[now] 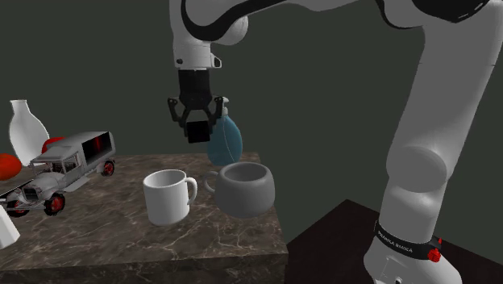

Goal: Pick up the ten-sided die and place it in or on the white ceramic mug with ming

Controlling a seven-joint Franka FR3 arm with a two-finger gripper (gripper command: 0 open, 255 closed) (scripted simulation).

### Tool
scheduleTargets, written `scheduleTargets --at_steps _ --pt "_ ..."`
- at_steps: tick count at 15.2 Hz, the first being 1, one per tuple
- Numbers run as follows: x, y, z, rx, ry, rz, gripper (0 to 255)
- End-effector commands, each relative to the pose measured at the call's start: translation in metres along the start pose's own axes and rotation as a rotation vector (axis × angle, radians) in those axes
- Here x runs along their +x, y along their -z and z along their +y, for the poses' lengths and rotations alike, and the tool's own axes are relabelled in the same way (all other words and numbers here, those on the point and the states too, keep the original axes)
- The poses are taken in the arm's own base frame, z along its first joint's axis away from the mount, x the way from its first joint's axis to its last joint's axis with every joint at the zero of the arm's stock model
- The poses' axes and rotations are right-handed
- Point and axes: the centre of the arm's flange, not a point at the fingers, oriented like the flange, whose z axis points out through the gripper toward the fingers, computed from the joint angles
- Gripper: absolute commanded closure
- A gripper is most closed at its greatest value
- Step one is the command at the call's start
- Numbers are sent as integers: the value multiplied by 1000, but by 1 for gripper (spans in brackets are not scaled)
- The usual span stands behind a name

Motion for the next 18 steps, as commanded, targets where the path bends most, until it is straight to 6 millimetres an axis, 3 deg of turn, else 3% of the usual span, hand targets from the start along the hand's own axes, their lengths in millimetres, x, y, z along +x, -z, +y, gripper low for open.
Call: scheduleTargets --at_steps 1,7,18 --pt "-19 -3 22 1 -2 -1 255" --pt "-82 -2 84 1 -2 -1 255" --pt "-83 -61 84 1 -2 -1 255"
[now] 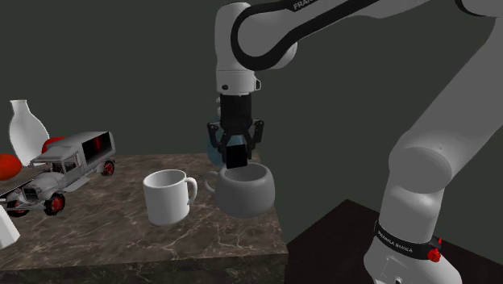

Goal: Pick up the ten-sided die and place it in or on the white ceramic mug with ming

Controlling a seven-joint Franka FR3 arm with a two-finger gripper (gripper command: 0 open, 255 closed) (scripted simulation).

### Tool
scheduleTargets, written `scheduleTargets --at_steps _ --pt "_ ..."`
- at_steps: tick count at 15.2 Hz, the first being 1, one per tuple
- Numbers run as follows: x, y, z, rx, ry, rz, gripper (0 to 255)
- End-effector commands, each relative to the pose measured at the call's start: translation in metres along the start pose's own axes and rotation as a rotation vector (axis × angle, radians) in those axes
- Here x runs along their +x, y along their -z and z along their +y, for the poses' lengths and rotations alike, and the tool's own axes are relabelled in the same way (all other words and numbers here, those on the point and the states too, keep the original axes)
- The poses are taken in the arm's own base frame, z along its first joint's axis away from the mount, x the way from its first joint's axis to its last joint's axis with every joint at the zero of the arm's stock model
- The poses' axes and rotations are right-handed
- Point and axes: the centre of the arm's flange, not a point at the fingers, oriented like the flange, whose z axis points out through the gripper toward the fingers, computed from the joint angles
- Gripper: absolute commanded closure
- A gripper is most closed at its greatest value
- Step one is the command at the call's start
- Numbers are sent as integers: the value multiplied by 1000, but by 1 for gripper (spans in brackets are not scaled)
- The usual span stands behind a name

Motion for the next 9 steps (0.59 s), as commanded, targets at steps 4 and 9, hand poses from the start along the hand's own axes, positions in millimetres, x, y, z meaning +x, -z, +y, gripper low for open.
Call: scheduleTargets --at_steps 4,9 --pt "-1 -17 -1 0 0 1 255" --pt "-1 -17 -1 0 0 1 255"
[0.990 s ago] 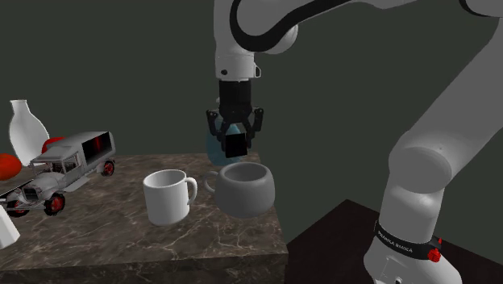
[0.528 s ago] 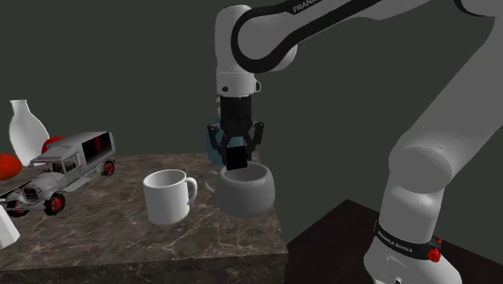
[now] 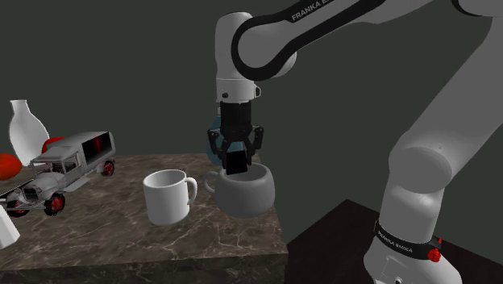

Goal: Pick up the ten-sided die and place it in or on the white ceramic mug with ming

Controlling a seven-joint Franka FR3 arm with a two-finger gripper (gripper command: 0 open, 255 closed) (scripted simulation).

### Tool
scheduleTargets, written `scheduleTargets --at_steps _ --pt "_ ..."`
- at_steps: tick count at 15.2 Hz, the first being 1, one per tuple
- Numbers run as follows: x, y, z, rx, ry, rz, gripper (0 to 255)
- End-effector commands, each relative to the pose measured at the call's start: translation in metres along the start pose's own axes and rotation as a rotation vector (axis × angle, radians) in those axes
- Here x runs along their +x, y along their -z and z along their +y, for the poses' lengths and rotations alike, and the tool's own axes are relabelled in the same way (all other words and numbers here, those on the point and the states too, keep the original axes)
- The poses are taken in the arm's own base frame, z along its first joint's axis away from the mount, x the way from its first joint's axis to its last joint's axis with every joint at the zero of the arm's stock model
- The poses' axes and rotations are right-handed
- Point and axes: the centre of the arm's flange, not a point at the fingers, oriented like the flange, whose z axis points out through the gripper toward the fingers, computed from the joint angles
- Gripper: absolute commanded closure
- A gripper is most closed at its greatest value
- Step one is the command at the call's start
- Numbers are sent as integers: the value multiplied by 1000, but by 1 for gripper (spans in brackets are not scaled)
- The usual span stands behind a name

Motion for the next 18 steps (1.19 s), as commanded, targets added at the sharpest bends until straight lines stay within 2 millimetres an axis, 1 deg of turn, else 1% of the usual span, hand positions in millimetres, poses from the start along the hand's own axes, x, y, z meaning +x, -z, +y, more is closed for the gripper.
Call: scheduleTargets --at_steps 1,2,7,10,11,18 --pt "0 0 0 0 1 -1 255" --pt "0 0 0 0 0 -1 0" --pt "0 0 0 0 1 -1 0" --pt "0 39 0 0 1 -1 0" --pt "0 50 0 0 1 -1 0" --pt "0 50 0 0 1 -1 0"
